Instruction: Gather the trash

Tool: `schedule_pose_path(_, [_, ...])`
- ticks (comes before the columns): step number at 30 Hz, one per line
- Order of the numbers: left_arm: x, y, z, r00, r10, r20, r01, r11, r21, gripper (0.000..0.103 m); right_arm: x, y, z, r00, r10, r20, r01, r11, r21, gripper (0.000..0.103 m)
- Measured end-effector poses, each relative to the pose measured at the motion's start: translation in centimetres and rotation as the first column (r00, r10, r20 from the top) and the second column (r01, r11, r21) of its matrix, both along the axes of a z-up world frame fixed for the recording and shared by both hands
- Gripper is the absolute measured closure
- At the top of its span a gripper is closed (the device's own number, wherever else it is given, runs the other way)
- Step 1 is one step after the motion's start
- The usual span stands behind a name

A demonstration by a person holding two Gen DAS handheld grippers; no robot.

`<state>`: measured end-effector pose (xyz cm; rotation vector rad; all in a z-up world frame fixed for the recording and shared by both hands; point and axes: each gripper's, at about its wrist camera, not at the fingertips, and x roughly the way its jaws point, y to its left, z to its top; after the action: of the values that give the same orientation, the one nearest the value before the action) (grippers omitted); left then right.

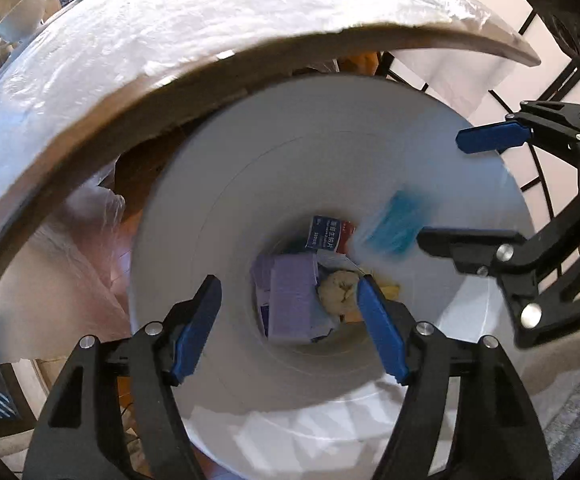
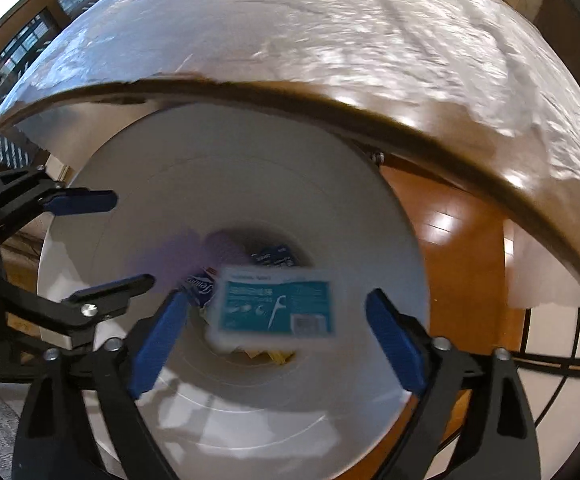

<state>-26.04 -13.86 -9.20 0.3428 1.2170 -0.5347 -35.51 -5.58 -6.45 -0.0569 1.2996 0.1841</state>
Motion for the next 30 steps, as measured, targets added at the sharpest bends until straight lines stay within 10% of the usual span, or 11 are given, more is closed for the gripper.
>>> schedule_pose_path(8, [0.9,2.4,9.3,0.989,0.045,0.139,-0.024,0.989,-0.145,0.023,0.4,-1.1,9.5,0.982,-0.007,0.188,-0.008,0.997,0.078,0.009])
schedule_pose_path(13, [6.0,5.5,14.3,0.930,0.202,0.306,-0.133,0.963,-0.233,0.007,5.6,-3.5,13.3,0.928,-0.048,0.370,0.056,0.998,-0.011,0.004])
schedule_pose_path(21, [19.3,9.3,12.8,0.816,0.483,0.317,-0.434,0.875,-0.213,0.007,16.8,-11.1,10.4,0.905,-0.184,0.383,0.230,0.970,-0.077,0.004])
schedule_pose_path(30, [22.7,10.1,9.2,0.798,0.538,0.270,-0.513,0.843,-0.164,0.007,22.1,-15.6,7.8,0.906,-0.216,0.364,0.277,0.953,-0.123,0.004])
